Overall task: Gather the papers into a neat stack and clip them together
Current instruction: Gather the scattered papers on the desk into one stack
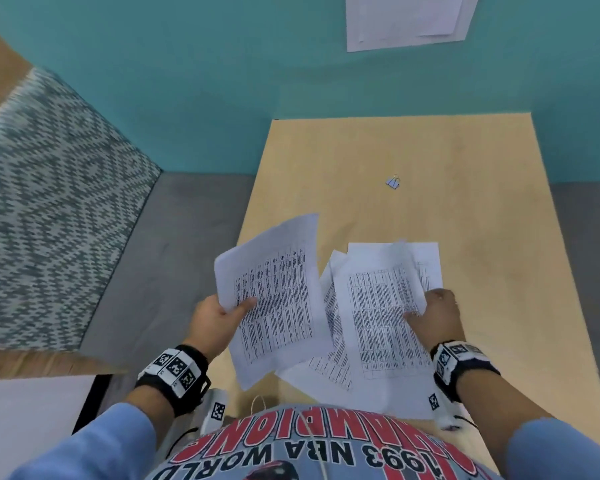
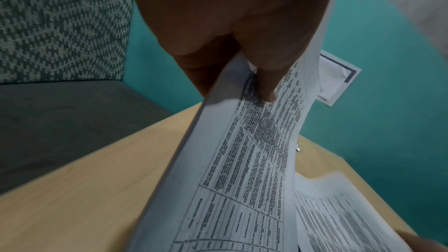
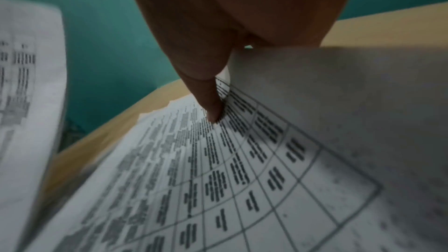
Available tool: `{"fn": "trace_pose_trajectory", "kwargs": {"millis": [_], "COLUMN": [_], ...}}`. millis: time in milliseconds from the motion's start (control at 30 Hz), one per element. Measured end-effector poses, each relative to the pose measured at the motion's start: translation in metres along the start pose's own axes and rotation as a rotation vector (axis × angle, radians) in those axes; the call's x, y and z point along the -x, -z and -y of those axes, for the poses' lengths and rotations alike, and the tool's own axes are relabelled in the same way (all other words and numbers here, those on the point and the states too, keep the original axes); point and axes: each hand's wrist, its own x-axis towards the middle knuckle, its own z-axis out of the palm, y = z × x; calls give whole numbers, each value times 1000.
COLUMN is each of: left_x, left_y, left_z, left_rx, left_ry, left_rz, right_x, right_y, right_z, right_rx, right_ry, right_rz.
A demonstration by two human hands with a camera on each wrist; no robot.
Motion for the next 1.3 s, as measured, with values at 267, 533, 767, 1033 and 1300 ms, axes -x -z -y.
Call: {"fn": "trace_pose_trajectory", "kwargs": {"millis": [267, 533, 767, 1033, 1300], "left_x": [1, -18, -19, -17, -13], "left_y": [17, 25, 20, 15, 13], "left_z": [29, 34, 34, 30, 25], "left_rx": [-59, -47, -27, -41, -36], "left_ry": [5, 40, 52, 50, 26], "left_rz": [77, 68, 65, 52, 45], "right_x": [-23, -24, -38, -24, -9], "right_y": [-15, -19, -5, 1, 4], "right_z": [40, 50, 15, -2, -8], "right_rx": [-231, -139, 115, -73, -155], "right_ry": [-126, -83, -33, 84, 57], "right_rz": [44, 117, -93, -160, -229]}}
